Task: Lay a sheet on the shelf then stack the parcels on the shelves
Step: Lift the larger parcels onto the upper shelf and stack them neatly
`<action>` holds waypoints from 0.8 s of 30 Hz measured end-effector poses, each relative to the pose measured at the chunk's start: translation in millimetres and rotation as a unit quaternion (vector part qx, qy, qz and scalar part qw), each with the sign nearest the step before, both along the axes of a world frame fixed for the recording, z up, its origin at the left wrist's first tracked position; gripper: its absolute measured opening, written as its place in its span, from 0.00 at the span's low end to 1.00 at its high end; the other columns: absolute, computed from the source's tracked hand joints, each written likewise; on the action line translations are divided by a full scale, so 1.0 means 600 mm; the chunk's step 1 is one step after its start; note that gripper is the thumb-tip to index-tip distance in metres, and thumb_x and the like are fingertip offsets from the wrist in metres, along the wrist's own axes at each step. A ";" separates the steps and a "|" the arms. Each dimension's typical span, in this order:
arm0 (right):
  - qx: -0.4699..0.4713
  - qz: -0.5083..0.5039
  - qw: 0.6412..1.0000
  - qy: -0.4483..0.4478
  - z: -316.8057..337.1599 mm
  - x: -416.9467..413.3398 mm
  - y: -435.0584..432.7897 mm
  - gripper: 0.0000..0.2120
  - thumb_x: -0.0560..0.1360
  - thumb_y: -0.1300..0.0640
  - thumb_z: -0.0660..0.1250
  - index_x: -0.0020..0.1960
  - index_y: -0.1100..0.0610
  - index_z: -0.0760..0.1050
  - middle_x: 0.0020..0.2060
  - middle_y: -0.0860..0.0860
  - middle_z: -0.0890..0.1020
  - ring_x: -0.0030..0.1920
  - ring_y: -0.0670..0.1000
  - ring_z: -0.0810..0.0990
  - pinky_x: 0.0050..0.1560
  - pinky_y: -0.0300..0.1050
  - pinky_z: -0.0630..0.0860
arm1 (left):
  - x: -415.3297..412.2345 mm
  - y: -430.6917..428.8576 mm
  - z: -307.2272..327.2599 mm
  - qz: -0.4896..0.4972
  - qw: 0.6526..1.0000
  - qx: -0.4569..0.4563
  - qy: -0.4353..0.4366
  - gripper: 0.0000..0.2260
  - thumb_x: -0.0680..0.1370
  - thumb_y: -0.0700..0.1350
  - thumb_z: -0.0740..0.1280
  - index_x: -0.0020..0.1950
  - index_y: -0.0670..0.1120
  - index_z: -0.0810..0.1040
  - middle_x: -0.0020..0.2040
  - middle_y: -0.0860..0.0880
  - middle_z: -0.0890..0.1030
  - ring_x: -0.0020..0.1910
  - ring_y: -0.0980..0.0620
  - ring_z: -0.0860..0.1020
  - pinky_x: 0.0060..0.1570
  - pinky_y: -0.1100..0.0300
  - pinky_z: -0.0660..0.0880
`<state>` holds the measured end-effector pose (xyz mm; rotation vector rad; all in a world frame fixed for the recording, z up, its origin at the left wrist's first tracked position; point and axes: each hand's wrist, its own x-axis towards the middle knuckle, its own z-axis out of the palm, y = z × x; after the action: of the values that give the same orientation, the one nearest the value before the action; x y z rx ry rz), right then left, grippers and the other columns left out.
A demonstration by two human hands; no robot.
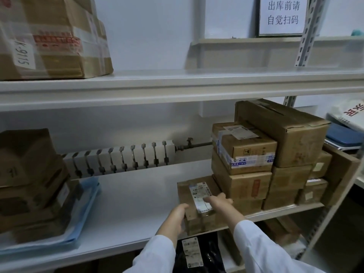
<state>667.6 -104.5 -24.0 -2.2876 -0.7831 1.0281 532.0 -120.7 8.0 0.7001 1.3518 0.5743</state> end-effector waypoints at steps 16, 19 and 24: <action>0.046 -0.097 0.993 0.050 0.032 0.013 -0.011 0.30 0.69 0.44 0.63 0.67 0.58 0.67 0.62 0.59 0.73 0.58 0.59 0.72 0.60 0.53 0.72 | -0.003 0.048 -0.021 -0.018 0.992 0.120 -0.014 0.17 0.76 0.54 0.66 0.61 0.52 0.64 0.61 0.41 0.74 0.59 0.39 0.74 0.61 0.41 0.72; 0.078 -0.113 0.989 0.060 0.063 0.002 -0.019 0.28 0.75 0.50 0.63 0.70 0.61 0.62 0.65 0.61 0.68 0.57 0.60 0.72 0.57 0.51 0.71 | -0.007 0.046 0.002 -0.025 0.986 0.163 0.001 0.20 0.75 0.57 0.66 0.63 0.52 0.66 0.62 0.44 0.74 0.59 0.42 0.74 0.59 0.46 0.75; 0.161 -0.120 0.977 0.075 0.095 -0.005 -0.027 0.31 0.73 0.49 0.63 0.72 0.59 0.61 0.65 0.61 0.69 0.57 0.62 0.75 0.59 0.54 0.73 | -0.029 0.025 0.068 -0.047 0.971 0.233 0.008 0.22 0.78 0.51 0.64 0.71 0.50 0.64 0.62 0.47 0.74 0.52 0.50 0.73 0.36 0.61 0.70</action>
<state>664.8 -120.5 33.3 -1.9476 -0.5497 0.8801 514.5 -105.7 48.5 1.1451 1.1993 0.8236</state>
